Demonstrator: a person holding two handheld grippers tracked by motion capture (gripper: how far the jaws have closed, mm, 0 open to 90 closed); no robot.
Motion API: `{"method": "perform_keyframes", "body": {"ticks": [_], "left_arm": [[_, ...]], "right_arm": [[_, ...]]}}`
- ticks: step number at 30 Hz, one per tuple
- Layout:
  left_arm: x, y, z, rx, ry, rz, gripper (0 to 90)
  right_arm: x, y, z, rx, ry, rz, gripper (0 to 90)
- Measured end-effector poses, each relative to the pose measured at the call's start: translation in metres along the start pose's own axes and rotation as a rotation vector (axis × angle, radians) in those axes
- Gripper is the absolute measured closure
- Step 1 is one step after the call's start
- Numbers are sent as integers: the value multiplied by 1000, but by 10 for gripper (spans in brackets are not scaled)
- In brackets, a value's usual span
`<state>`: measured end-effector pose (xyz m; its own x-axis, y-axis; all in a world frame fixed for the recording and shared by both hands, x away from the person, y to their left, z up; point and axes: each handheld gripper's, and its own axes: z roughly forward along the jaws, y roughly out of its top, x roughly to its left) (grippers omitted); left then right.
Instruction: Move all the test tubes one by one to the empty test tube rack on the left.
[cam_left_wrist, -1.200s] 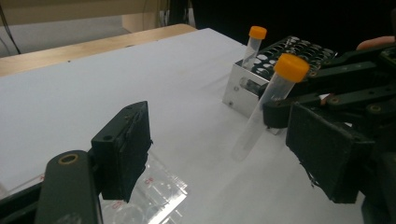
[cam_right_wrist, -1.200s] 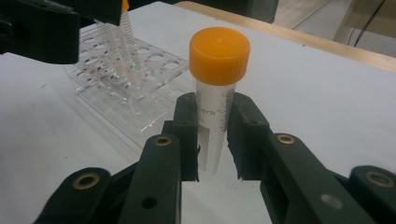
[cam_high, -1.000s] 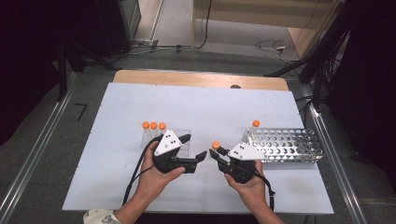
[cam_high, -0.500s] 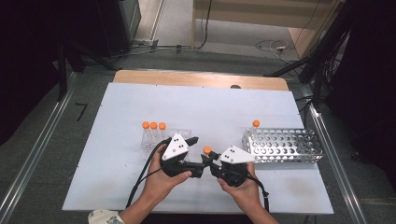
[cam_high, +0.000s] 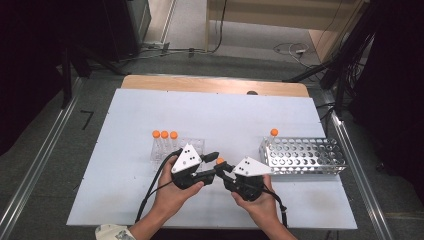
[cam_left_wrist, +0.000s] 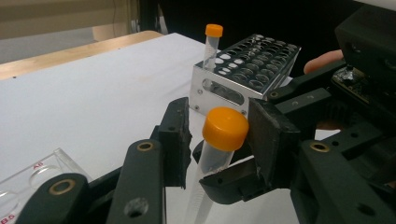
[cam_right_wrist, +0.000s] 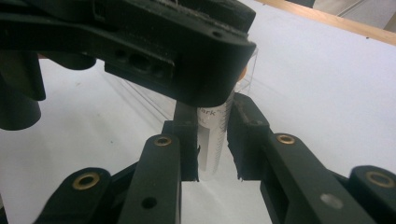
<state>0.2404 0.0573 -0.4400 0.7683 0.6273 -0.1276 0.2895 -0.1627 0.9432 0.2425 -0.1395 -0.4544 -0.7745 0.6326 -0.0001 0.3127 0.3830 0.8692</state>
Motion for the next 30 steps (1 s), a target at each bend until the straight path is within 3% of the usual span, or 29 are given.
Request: {"method": "perform_keyframes", "body": {"ticks": [8, 15, 17, 19, 23, 30], "left_arm": [[-1, -2, 1, 3, -1, 16, 699], [-1, -2, 1, -1, -3, 19, 711], [0, -1, 0, -10, -2, 17, 712], [2, 1, -2, -17, -1, 9, 713], [7, 6, -8, -33, 11, 0, 712], [24, 25, -22, -92, 57, -31, 712]], "right_arm": [[1, 0, 0, 5, 0, 4, 721], [1, -1, 0, 4, 1, 5, 706], [1, -1, 0, 1, 4, 8, 606], [1, -1, 2, 7, 9, 26, 447], [-3, -2, 0, -7, 2, 71, 326], [-9, -4, -1, -11, -6, 97, 309]]}}
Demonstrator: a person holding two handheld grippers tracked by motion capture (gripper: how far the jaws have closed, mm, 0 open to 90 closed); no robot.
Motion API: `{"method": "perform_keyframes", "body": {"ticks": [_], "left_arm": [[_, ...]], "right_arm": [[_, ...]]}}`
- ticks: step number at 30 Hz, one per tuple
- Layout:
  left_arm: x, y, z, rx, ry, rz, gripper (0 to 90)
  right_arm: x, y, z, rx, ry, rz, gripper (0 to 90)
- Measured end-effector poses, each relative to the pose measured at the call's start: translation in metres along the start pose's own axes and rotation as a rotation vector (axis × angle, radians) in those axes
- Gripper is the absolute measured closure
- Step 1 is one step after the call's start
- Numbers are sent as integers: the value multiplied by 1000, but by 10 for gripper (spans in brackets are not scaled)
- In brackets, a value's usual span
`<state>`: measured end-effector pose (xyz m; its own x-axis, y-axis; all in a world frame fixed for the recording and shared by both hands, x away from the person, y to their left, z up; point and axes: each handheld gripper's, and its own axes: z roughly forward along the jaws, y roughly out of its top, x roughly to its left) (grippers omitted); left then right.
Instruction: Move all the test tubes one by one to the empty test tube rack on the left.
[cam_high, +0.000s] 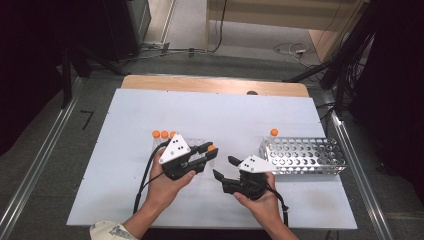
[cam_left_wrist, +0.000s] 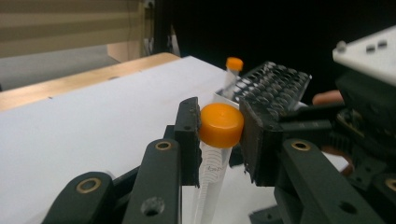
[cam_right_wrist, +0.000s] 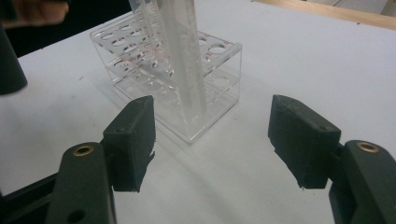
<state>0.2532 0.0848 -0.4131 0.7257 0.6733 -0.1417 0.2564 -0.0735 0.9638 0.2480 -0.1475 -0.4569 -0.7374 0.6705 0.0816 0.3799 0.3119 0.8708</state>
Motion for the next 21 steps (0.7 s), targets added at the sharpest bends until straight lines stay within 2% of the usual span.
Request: {"method": "perform_keyframes", "body": {"ticks": [6, 11, 15, 21], "left_arm": [[26, 20, -19, -50, 68, -37, 711], [46, 28, -31, -88, 136, -54, 711], [55, 27, -33, -83, 178, -56, 711], [62, 17, -25, -33, 224, -40, 710]], "right_arm": [[-2, -1, 0, 5, -6, 3, 311], [-3, -2, 1, 13, -7, 8, 317], [-3, -2, 2, 18, -5, 10, 320], [-3, -3, 2, 24, -5, 9, 326]]}}
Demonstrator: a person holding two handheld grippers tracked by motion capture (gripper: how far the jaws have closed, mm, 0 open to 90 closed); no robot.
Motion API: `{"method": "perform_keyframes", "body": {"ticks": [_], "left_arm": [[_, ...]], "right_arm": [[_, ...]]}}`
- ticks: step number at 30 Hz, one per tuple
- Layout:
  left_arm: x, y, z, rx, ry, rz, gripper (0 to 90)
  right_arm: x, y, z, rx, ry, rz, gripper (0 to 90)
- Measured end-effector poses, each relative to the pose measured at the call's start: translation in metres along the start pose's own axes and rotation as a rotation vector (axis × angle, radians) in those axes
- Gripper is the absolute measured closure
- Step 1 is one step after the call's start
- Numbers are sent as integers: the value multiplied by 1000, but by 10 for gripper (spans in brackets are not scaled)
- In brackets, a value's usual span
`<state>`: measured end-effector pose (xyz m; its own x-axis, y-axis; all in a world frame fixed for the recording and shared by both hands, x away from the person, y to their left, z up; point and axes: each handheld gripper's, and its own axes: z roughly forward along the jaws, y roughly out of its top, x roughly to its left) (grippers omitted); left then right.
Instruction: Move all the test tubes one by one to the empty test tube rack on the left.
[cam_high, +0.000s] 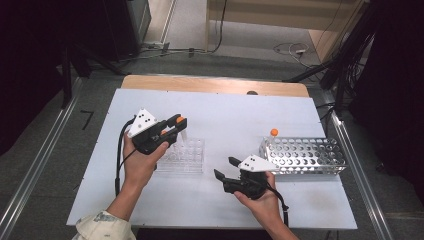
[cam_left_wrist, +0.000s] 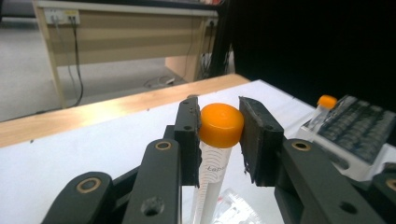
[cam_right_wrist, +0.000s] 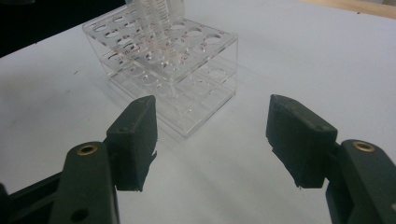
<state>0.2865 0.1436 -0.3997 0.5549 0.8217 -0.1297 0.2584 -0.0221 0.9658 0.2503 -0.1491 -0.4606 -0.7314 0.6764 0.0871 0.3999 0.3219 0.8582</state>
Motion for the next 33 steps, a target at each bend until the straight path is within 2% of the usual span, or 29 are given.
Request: {"method": "perform_keyframes", "body": {"ticks": [8, 19, 27, 33], "left_arm": [[0, -9, 8, 51, 26, 32, 709], [1, -19, 13, 159, 46, 57, 701], [1, -22, 15, 182, 41, 51, 676], [1, -21, 14, 168, 30, 41, 639]], "right_arm": [[-1, -1, -1, 3, 2, -1, 332], [-1, -1, -1, 10, 0, -3, 332], [-1, -2, -1, 12, -1, -3, 332], [-1, -2, -1, 13, -3, -2, 332]]}}
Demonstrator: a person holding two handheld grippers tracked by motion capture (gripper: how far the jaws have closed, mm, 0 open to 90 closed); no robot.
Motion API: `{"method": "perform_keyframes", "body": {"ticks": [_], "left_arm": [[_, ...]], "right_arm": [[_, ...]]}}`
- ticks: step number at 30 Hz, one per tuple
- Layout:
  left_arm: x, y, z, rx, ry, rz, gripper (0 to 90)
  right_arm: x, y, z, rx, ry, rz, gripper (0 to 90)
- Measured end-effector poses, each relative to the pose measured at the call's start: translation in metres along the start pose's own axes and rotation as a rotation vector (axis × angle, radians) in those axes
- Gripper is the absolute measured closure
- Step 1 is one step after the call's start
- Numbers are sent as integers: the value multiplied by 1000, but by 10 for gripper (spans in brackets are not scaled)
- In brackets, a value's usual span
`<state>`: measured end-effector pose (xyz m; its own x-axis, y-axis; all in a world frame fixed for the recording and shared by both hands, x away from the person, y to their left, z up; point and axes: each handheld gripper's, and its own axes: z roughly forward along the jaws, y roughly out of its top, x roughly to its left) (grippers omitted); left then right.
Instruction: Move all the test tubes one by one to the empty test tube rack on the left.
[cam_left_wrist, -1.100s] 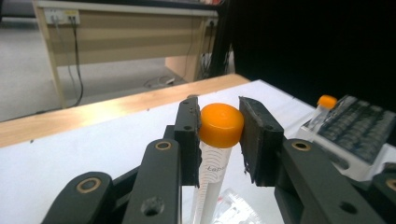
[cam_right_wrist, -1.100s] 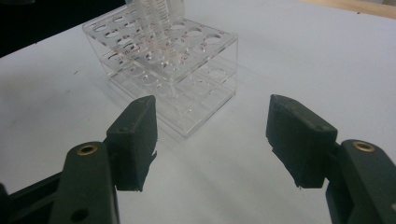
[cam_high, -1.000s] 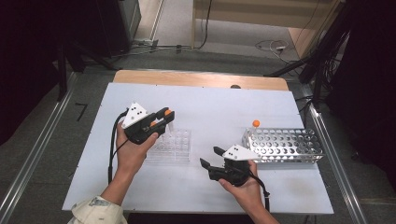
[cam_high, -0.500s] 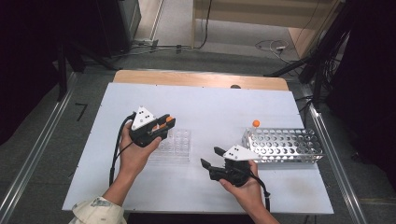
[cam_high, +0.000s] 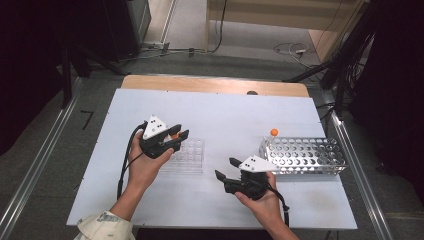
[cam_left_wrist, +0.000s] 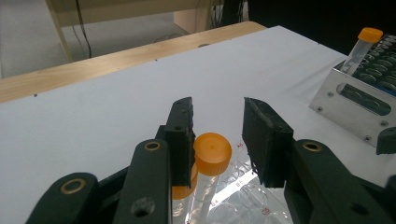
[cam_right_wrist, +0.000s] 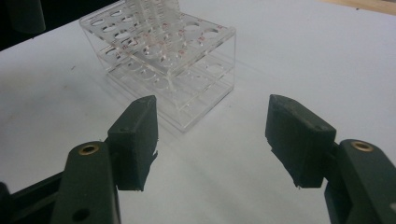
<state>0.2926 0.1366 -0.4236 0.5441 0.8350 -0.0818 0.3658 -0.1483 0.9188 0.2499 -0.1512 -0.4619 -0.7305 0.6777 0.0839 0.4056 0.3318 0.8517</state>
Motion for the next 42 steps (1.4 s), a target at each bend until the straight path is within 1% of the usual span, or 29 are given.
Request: {"method": "perform_keyframes", "body": {"ticks": [2, 5, 7, 8, 11, 12, 14, 15, 20, 26, 30, 34, 35, 38, 42], "left_arm": [[0, 0, 0, -1, -8, -12, 602], [1, 1, -2, -5, -38, -47, 548], [1, 2, -3, -12, -39, -57, 492], [0, 3, -3, -14, -44, -62, 451], [-2, 5, -4, -18, -74, -84, 362], [-3, 5, -4, -16, -78, -84, 332], [-5, 5, -4, -10, -73, -71, 301], [-6, 5, -4, -9, -80, -70, 286], [-10, 5, -5, -18, -88, -66, 250], [-14, 5, -6, -18, -96, -60, 249], [-16, 5, -7, -20, -100, -53, 241], [-18, 5, -7, -21, -98, -51, 219], [-18, 5, -7, -23, -99, -51, 215], [-18, 5, -8, -25, -97, -51, 214], [-19, 5, -8, -22, -97, -51, 214]], "right_arm": [[0, 0, 0, 1, -1, 0, 332], [0, 0, 0, -2, -1, -2, 327], [-1, 0, -1, -5, -5, -3, 323], [-1, 0, -2, -6, -8, 0, 323], [-3, 1, -3, -14, -13, 4, 318], [-3, 2, -5, -17, -14, 5, 315], [-5, 3, -7, -22, -21, 5, 305], [-7, 3, -8, -28, -30, 5, 300], [-16, 7, -16, -42, -60, 20, 269], [-29, 10, -27, -63, -114, 26, 247], [-39, 11, -33, -73, -163, 27, 236], [-50, 12, -40, -91, -207, 47, 236], [-54, 12, -43, -94, -225, 54, 236], [-63, 11, -47, -101, -257, 71, 237], [-73, 8, -50, -106, -314, 77, 245]]}}
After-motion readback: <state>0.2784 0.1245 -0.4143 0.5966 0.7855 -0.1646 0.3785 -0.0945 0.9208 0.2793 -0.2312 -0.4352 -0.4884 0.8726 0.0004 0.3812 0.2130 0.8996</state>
